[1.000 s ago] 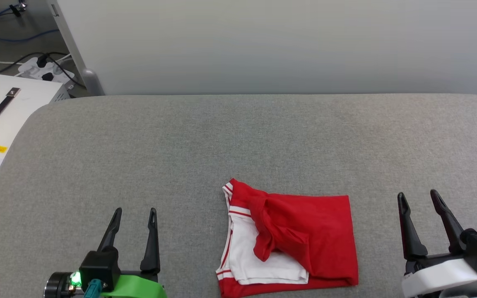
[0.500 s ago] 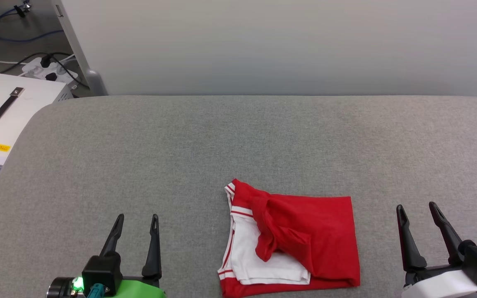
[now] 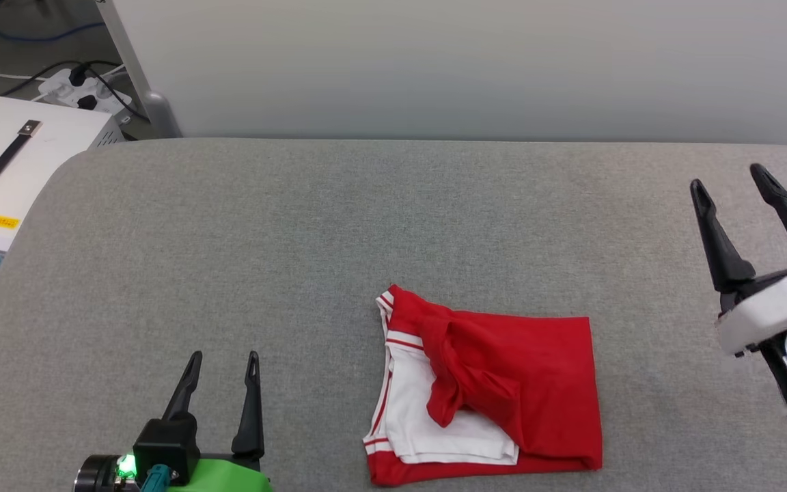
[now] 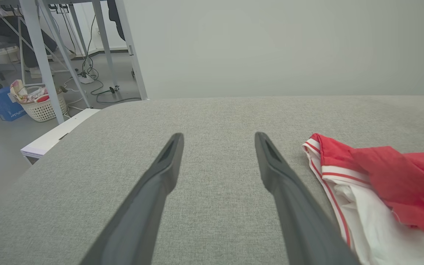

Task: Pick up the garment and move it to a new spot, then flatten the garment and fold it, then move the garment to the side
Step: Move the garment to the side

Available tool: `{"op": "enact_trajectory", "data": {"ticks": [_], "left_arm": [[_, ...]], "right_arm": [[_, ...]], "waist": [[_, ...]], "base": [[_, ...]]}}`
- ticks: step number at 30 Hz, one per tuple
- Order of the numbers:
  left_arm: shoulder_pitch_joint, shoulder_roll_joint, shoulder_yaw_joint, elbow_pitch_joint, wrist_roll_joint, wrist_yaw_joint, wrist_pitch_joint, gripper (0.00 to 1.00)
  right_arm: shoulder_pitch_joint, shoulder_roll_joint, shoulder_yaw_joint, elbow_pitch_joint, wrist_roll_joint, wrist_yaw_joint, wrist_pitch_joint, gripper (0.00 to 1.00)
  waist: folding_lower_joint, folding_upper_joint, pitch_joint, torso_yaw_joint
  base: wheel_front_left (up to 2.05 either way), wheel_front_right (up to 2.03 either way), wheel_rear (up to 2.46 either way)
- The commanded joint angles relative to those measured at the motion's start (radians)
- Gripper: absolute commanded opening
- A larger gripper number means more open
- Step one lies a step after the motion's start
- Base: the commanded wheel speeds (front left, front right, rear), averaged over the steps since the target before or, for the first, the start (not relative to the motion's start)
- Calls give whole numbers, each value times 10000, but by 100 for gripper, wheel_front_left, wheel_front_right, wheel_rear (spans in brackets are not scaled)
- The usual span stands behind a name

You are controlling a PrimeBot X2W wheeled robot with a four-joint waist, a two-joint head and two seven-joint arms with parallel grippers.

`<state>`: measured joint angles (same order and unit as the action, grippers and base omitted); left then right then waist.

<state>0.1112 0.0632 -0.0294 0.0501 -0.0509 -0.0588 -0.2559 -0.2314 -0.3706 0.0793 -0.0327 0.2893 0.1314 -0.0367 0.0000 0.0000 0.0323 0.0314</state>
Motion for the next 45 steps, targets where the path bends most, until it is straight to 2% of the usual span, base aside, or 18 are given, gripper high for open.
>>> {"op": "enact_trajectory", "data": {"ticks": [1,6,10,12,16,23,31,40,41,42,43,44,45], "left_arm": [[-219,39,0,7,49,-30,-59,100],[-384,25,-33,46,39,-22,-59,100],[-518,9,-89,66,30,-20,-59,100],[-598,0,-127,73,27,-25,-59,100],[-754,-20,-214,86,16,-26,-59,100],[-1028,-48,-345,111,4,-23,-59,100],[-1420,-69,-469,210,4,-46,-59,100],[-1673,-88,-562,329,6,-11,-59,100],[-1675,-91,-562,333,-2,-1,-59,100],[-1667,-92,-561,337,-9,8,-59,100],[-1650,-94,-559,342,-16,20,-59,100],[-1633,-96,-558,347,-22,29,-59,100],[-1610,-97,-557,353,-31,38,-59,100]], "right_arm": [[-414,-279,329,51,496,-7,771,100],[-1295,-1238,1128,374,2739,-7,4057,100],[-1330,-1735,1521,790,4185,-7,6152,100],[-1217,-1860,1667,967,4794,-7,6939,100],[-809,-1874,1864,1307,5641,-7,7848,100],[-411,-1540,2314,1785,6309,-7,8163,100],[-542,-971,2892,2702,6692,-7,7674,100],[-617,-791,3996,3509,6900,-7,6964,100],[-640,-833,4123,3519,6867,-7,6782,97],[-669,-877,4200,3518,6826,-7,6584,40],[-716,-906,4240,3530,6825,-7,6311,14],[-763,-925,4258,3537,6848,-7,6110,0],[-845,-983,4313,3520,6822,-7,5875,0]], "waist": [[0,0,116,46],[0,0,316,110],[0,0,480,183],[0,0,581,235],[0,0,812,360],[0,0,1282,611],[0,0,1789,876],[0,0,1979,1038],[0,0,1975,1047],[0,0,1967,1047],[0,0,1951,1039],[0,0,1935,1032],[0,0,1911,1020]], "base": [[0,0,0],[0,0,0],[0,0,0],[0,0,0],[0,0,0],[0,0,0],[0,0,0],[0,0,0],[0,0,0],[0,0,0],[0,0,0],[0,0,0],[0,0,0]]}}
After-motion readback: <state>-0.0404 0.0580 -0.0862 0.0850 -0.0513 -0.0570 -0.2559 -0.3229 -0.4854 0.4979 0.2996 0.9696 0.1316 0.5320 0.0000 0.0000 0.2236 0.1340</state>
